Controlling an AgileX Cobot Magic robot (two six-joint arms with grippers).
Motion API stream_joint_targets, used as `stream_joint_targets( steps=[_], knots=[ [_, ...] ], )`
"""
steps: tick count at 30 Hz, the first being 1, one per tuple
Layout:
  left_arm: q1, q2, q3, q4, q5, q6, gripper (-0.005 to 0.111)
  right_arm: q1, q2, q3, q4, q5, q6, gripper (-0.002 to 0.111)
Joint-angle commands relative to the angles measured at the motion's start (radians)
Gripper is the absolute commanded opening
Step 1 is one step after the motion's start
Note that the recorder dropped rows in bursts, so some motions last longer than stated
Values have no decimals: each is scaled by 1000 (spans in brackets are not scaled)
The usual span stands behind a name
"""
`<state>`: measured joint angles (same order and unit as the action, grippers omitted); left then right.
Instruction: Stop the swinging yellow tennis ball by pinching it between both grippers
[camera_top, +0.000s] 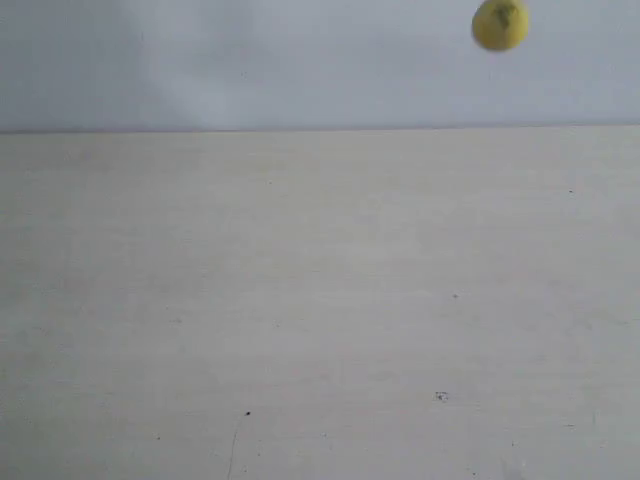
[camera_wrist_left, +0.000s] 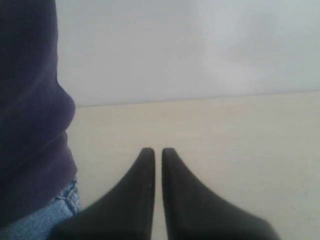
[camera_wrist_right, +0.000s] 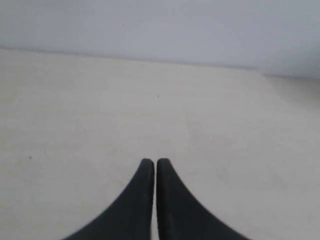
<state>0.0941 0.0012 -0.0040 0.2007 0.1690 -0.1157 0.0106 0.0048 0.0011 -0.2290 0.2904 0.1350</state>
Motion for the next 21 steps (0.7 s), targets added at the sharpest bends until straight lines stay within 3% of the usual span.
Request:
stream_joint_targets(
  steps=[1, 9, 16, 21],
  knots=[
    [1, -1, 4, 0, -27, -3, 5, -1, -5, -1, 5, -147, 25, 0],
    [1, -1, 4, 0, -152, -3, 5, -1, -5, -1, 43, -341, 136, 0],
    [1, -1, 4, -99, -169, -241, 5, -1, -5, -1, 43, -424, 320, 0],
    [1, -1, 4, -99, -267, -297, 5, -1, -5, -1, 43, -446, 382, 0]
  ],
)
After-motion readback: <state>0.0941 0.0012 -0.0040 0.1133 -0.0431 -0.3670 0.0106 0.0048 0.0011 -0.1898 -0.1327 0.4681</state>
